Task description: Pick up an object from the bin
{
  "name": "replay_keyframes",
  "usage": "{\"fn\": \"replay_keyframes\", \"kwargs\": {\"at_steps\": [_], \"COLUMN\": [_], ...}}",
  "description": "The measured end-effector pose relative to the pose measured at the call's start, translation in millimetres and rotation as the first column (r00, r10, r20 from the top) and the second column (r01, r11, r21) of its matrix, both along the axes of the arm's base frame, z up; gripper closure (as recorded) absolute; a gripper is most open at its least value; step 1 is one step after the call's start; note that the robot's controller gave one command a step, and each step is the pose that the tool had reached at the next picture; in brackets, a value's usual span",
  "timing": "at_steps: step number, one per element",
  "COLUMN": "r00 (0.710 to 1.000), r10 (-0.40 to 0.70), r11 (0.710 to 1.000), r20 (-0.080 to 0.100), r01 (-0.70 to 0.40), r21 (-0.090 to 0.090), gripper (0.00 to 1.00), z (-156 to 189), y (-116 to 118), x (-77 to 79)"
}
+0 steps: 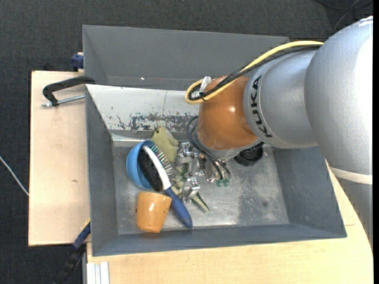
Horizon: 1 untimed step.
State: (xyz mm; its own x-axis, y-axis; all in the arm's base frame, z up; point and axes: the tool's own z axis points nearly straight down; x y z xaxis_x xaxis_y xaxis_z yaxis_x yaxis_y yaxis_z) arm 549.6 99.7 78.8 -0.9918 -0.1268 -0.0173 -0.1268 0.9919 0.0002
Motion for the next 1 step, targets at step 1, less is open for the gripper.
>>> {"fn": "replay_keyframes", "kwargs": {"at_steps": [1], "r00": [0.967], "r10": [0.254], "r11": [0.967], "r20": [-0.003], "r01": [-0.254], "r21": [-0.003], "gripper": [1.00], "z": [152.4], "y": [-1.6], "x": [5.2]}}
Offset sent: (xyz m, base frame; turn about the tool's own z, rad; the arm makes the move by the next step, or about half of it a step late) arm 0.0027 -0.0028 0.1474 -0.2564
